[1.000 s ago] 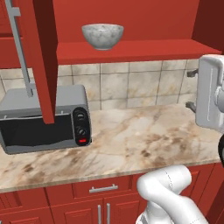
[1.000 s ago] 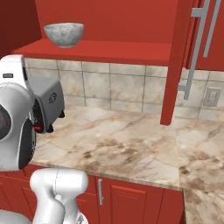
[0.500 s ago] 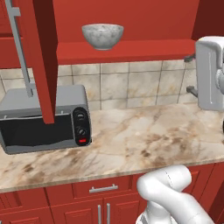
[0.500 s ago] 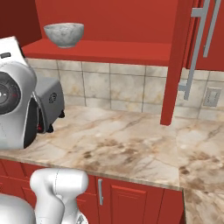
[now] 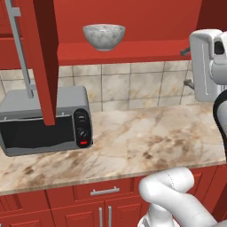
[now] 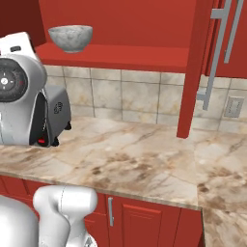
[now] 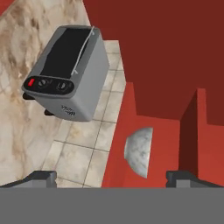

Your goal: Pick up the bowls from the cabinet and place each bowl in front of a stool on the dining counter.

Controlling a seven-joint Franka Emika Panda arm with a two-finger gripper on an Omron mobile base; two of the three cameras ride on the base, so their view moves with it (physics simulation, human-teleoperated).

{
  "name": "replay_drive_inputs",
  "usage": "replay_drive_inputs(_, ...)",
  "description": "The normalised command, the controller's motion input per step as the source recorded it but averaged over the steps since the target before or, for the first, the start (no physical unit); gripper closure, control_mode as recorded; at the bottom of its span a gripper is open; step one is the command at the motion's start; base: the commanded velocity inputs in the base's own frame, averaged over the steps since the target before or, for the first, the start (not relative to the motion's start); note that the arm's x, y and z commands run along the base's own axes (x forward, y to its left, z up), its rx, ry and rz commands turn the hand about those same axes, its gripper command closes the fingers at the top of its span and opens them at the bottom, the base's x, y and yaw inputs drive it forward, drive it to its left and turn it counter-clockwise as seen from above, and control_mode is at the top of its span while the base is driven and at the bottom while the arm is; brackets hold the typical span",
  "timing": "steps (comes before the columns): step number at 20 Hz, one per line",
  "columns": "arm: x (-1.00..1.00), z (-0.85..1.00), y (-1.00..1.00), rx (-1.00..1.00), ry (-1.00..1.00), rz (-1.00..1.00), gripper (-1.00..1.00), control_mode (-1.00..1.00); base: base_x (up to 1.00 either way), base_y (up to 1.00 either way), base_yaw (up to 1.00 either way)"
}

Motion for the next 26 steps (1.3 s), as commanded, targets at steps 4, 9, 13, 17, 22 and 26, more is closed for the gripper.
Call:
replay_drive_inputs(4,0.45,0.1,0.0,0.02,0.0,-0.08,-1.0,-1.0,0.0,0.0,0.0)
replay_drive_inputs(9,0.51,0.14,-0.04,0.09,0.03,-0.02,-1.0,-1.0,0.0,0.0,0.0)
replay_drive_inputs(13,0.5,0.01,-0.02,0.08,0.0,0.01,-1.0,-1.0,0.0,0.0,0.0)
replay_drive_inputs(17,0.48,0.0,0.0,0.0,0.0,0.04,-1.0,-1.0,0.0,0.0,0.0)
replay_drive_inputs(22,0.58,0.02,0.03,0.0,0.0,0.02,-1.0,-1.0,0.0,0.0,0.0)
replay_drive_inputs(26,0.37,0.07,0.0,0.0,0.0,0.09,-1.0,-1.0,0.0,0.0,0.0)
